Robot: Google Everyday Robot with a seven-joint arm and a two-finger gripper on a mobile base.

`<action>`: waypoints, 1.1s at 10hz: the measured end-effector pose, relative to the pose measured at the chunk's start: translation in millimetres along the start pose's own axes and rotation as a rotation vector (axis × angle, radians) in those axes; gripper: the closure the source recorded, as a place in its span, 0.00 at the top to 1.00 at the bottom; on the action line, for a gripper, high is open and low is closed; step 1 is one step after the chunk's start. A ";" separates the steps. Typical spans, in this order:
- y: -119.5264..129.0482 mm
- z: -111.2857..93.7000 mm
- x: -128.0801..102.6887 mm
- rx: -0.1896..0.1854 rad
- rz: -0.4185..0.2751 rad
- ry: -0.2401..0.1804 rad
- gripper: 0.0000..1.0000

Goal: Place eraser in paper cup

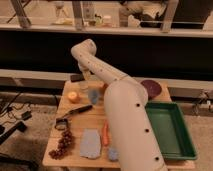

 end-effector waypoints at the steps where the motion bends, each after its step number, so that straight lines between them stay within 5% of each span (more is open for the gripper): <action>1: 0.0 0.0 0.0 0.000 0.000 0.000 0.30; 6: 0.1 0.0 -0.5 0.000 0.000 -0.001 0.79; 11: 0.1 0.1 -0.8 0.000 0.000 -0.001 0.80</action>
